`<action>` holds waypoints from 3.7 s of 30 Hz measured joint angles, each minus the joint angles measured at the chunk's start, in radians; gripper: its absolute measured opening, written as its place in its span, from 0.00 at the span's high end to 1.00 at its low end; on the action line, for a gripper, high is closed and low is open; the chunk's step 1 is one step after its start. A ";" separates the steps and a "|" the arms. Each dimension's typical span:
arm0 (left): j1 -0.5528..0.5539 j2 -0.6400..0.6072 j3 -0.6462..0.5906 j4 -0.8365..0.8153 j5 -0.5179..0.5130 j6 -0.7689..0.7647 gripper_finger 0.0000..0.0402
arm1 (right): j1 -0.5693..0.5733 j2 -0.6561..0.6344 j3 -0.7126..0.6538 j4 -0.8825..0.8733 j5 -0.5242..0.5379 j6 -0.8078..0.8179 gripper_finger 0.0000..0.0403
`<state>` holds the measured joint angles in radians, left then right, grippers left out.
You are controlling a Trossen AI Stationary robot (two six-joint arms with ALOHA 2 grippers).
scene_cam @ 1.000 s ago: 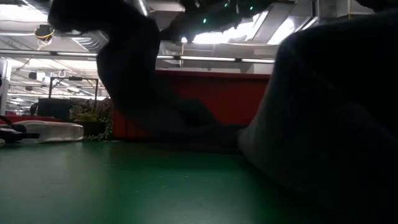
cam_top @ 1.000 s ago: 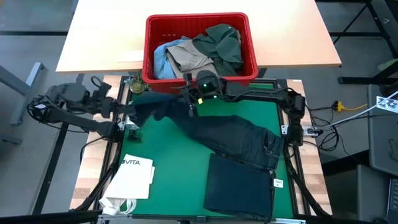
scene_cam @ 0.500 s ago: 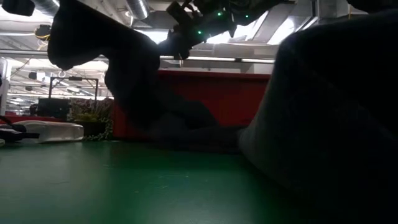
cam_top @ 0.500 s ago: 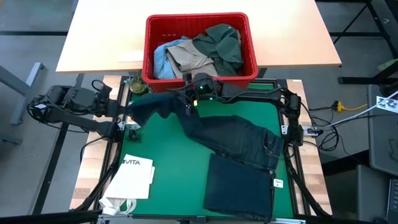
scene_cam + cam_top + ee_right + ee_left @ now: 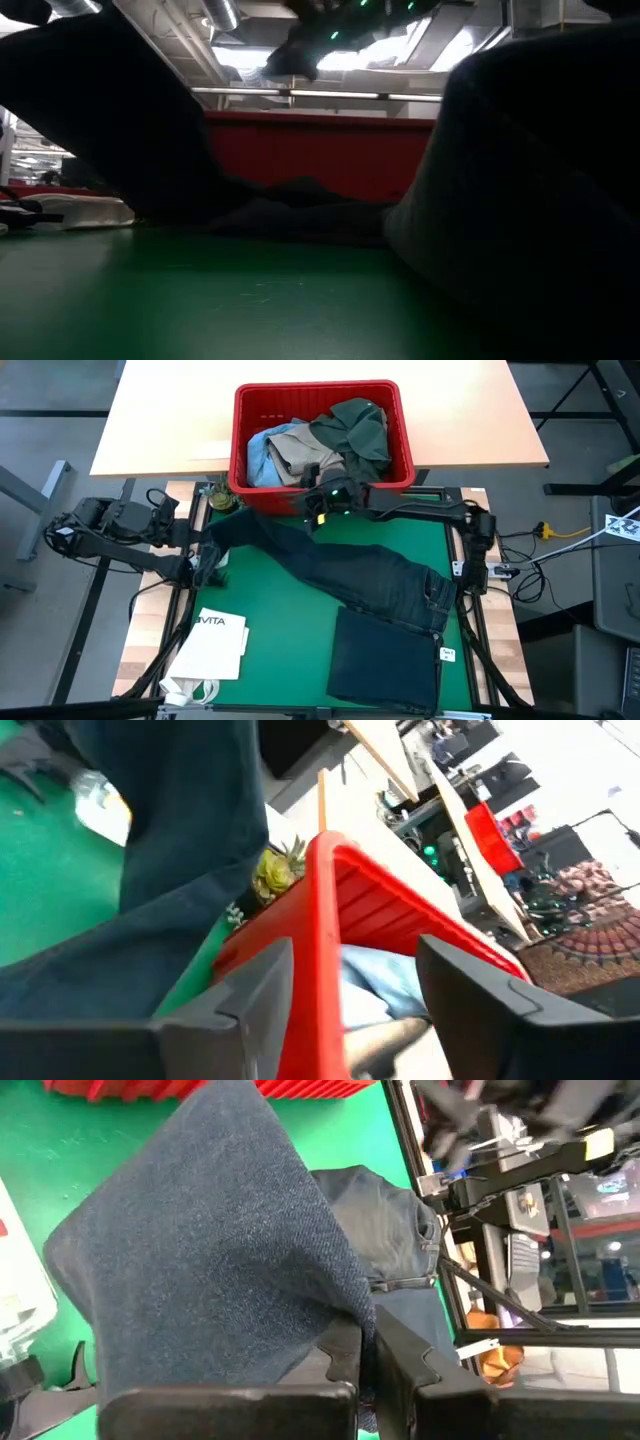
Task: Fold Laundry from Bin
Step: Fold the dark blue pants
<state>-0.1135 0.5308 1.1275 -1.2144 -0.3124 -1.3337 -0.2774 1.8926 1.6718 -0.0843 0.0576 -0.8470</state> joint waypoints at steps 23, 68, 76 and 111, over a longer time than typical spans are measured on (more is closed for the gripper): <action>0.000 0.000 0.000 0.001 -0.001 0.000 1.00 | 0.072 0.010 0.000 -0.834 -0.450 -0.027 0.46; 0.000 0.001 0.000 -0.001 0.042 -0.070 0.98 | 0.020 0.239 0.001 -0.520 0.503 0.084 0.46; 0.000 0.021 0.000 0.061 0.041 -0.126 0.98 | 0.022 0.239 0.001 -0.517 0.475 0.083 0.46; -0.001 0.427 -0.001 0.476 0.250 -0.069 0.98 | 0.097 0.139 0.029 -0.568 0.074 0.012 0.46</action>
<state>-0.1143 0.9580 1.1267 -0.7383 -0.0620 -1.4026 -0.1808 2.0315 1.7008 -0.6526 0.1321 -0.8349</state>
